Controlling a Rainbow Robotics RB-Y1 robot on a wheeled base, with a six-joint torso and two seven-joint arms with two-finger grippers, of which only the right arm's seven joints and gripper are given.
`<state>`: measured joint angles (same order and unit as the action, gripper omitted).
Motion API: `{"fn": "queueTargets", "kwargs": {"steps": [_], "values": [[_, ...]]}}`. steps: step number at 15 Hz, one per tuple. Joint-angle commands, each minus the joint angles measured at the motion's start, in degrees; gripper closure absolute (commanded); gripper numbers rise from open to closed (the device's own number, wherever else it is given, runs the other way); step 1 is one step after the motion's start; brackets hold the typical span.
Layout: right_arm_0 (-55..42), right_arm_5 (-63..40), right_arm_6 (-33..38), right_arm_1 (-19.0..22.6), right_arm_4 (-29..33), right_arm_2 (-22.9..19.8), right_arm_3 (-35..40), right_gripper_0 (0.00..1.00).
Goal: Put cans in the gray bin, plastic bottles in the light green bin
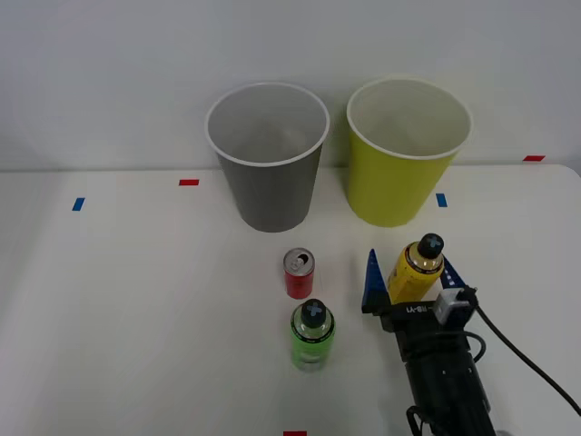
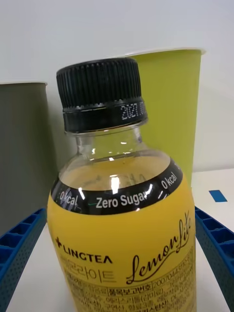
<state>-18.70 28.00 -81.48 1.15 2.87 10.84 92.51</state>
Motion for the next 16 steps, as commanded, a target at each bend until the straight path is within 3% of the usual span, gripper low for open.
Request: {"fn": "queueTargets", "kwargs": {"steps": [1,15,16], "values": [[0.0,-0.1,-0.6,0.1,-0.1,0.1,-0.1,0.00],[0.2,-1.3,-3.4,-0.6,-1.7,0.0,0.0,0.00],[0.2,-1.2,-3.9,-0.6,-1.3,0.0,0.0,0.11]]}}
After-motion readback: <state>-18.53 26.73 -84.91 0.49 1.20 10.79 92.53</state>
